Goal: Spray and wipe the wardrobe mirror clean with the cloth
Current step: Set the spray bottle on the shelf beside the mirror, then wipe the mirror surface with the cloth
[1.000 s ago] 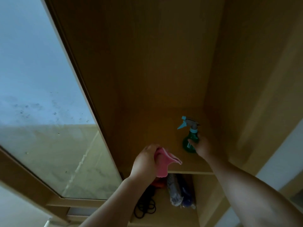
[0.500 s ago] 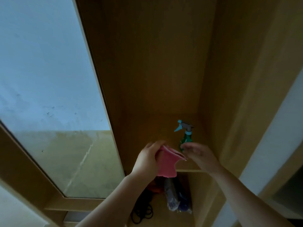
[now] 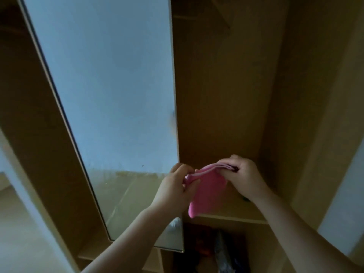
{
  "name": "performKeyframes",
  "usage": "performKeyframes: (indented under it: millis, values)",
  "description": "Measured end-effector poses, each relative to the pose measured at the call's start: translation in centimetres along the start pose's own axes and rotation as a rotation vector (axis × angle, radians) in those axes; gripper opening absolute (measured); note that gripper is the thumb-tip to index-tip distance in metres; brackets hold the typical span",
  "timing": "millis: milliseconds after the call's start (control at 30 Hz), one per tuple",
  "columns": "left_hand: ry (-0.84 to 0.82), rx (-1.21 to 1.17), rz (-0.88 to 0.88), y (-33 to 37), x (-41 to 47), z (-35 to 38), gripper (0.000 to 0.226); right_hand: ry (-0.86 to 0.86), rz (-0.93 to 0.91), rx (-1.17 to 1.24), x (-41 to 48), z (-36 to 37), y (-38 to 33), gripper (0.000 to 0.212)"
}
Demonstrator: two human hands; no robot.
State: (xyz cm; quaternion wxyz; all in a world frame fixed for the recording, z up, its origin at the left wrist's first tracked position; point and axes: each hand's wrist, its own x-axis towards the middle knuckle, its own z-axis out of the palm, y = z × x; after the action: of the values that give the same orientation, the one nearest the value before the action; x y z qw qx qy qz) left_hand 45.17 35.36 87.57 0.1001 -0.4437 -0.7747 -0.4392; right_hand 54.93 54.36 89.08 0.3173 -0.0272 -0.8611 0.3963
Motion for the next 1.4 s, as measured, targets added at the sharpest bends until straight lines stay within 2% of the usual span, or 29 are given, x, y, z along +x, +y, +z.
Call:
performKeyframes:
  millis: [100,267,367,500,633,833,967,1233,1300,1400]
  values:
    - [-0.006,0.126,0.040,-0.3,-0.6,-4.2,0.013,0.029,-0.080,-0.025,0.7,1.4,-4.5,0.017]
    - [0.015,0.289,0.078,-2.0,-1.8,-11.5,0.012,0.066,-0.035,-0.212,1.6,5.7,-10.7,0.022]
    - [-0.013,0.382,0.128,-3.4,-2.4,-15.3,0.015,0.084,-0.033,-0.232,1.8,8.6,-13.9,0.028]
    - [-0.087,0.251,0.052,-4.7,-2.6,-19.0,0.017,0.224,-0.029,-0.202,2.2,11.4,-17.5,0.024]
    - [-0.082,0.128,0.092,-4.7,-1.6,-21.4,0.017,0.331,-0.041,-0.237,3.5,11.7,-20.4,0.019]
    - [-0.006,0.085,0.220,-3.1,2.6,-23.2,0.012,0.488,-0.055,-0.304,7.6,10.1,-22.7,0.018]
    - [0.075,0.118,0.305,-2.0,6.9,-24.0,0.011,0.593,-0.089,-0.305,12.0,8.5,-23.8,0.028]
    - [0.291,0.248,0.361,0.9,15.3,-26.3,0.013,0.709,-0.247,-0.306,20.5,5.4,-26.6,0.029]
    - [0.382,0.239,0.377,1.0,16.6,-27.3,0.007,0.734,-0.310,-0.345,22.0,4.9,-26.9,0.031]
    - [0.448,0.198,0.379,0.2,18.2,-29.4,0.013,0.753,-0.415,-0.464,24.2,4.6,-27.1,0.031]
